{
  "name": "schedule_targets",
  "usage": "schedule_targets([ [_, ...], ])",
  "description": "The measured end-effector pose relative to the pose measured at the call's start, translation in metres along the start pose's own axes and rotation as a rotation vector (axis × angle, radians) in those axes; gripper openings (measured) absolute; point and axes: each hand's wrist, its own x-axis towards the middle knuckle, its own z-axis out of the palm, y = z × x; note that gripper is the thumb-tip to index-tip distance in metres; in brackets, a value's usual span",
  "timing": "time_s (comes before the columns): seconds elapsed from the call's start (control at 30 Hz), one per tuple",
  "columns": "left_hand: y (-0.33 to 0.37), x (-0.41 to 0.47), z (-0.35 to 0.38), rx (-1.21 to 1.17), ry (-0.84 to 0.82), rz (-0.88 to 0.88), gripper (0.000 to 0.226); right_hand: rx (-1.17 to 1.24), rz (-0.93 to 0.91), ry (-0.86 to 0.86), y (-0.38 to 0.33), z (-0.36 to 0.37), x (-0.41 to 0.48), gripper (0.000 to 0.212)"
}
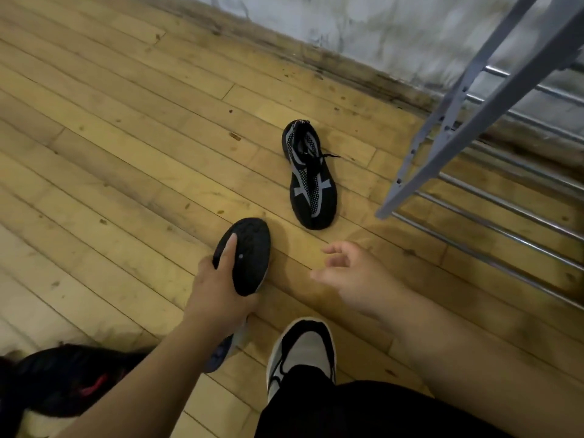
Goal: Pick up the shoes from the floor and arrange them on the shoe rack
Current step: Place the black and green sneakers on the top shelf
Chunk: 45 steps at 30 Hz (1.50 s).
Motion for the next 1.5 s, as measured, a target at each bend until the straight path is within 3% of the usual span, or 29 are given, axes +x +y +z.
schedule_targets([
  [0.1, 0.012, -0.012, -0.018, -0.474, -0.117, 0.191, 0.107, 0.076, -0.062, 0.054, 0.002, -0.005, -0.008, 0.06],
  [0.17, 0.027, -0.022, -0.031, -0.802, -0.295, 0.31, 0.096, 0.146, -0.132, 0.068, 0.0, -0.01, -0.014, 0.071],
  [0.3, 0.05, -0.029, -0.046, -1.011, -0.525, 0.441, 0.074, 0.294, -0.211, 0.045, -0.009, -0.024, -0.015, 0.088],
  [0.4, 0.061, -0.03, -0.046, -0.965, -0.418, 0.377, 0.057, 0.346, -0.227, 0.022, -0.008, -0.03, -0.012, 0.094],
  [0.57, 0.072, -0.03, -0.033, -0.834, -0.255, 0.337, 0.048, 0.257, -0.247, 0.039, -0.001, -0.029, -0.016, 0.083],
  [0.73, 0.072, -0.033, -0.033, -1.089, -0.084, 0.09, 0.039, 0.139, -0.233, -0.042, -0.001, 0.002, -0.021, 0.061],
  [0.87, 0.062, -0.028, -0.053, -1.424, 0.059, -0.13, 0.042, 0.14, -0.191, -0.23, -0.019, 0.029, -0.023, 0.071],
  [1.13, -0.012, -0.095, -0.16, -1.384, 0.067, 0.017, 0.046, -0.237, -0.308, -0.479, -0.152, 0.042, -0.066, 0.061],
  [1.27, -0.037, -0.138, -0.176, -1.336, 0.009, 0.1, 0.074, -0.479, -0.347, -0.472, -0.191, 0.052, -0.116, 0.056],
  [1.33, -0.044, -0.154, -0.178, -1.35, 0.015, 0.114, 0.077, -0.563, -0.354, -0.443, -0.205, 0.065, -0.139, 0.054],
  [1.5, -0.078, -0.202, -0.194, -1.398, 0.06, 0.066, 0.062, -0.458, -0.272, -0.423, -0.208, 0.116, -0.196, 0.043],
])
